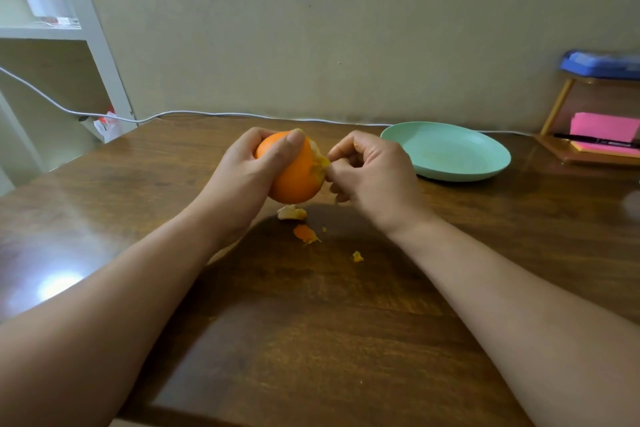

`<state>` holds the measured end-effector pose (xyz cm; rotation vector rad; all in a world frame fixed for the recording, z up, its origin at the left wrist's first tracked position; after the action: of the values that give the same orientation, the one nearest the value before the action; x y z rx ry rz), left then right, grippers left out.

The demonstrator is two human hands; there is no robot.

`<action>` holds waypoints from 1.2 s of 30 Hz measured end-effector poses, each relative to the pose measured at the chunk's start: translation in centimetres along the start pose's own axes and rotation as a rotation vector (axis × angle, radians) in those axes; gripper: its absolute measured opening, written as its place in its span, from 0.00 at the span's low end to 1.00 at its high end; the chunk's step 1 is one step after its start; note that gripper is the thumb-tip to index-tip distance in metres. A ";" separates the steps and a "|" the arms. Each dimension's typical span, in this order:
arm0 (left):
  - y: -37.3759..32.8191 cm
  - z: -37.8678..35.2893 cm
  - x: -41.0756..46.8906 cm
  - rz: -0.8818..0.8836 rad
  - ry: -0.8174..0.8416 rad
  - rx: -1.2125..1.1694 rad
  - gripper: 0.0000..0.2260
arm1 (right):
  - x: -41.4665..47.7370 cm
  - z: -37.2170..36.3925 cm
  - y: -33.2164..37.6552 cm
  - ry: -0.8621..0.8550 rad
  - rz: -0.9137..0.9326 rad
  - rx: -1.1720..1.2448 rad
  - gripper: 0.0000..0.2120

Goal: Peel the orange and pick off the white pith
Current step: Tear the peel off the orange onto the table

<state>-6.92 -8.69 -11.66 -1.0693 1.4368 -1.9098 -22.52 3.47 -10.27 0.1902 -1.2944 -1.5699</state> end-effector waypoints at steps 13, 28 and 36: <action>0.8 0.7 0.6 0.162 0.041 -0.182 0.22 | 0.0 -0.7 -0.8 0.143 -0.004 -0.147 0.09; 0.6 0.4 0.4 0.055 0.031 0.026 0.22 | -0.3 -1.1 -0.8 0.124 -0.019 -0.111 0.08; -0.1 0.1 -0.2 -0.042 0.027 0.129 0.18 | -0.5 -0.7 0.4 0.124 0.082 -0.336 0.08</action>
<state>-6.73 -8.62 -11.63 -1.0245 1.2951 -2.0243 -21.60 3.43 -10.46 0.0220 -0.9158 -1.6510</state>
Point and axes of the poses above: each hand's wrist, its own x-axis towards the middle knuckle, its own z-axis out of the back of the hand, y = z × x, the point moved 4 cm from there along x, towards the middle knuckle, and after that the axes turned 1 degree about -z, right-handed, at the moved point
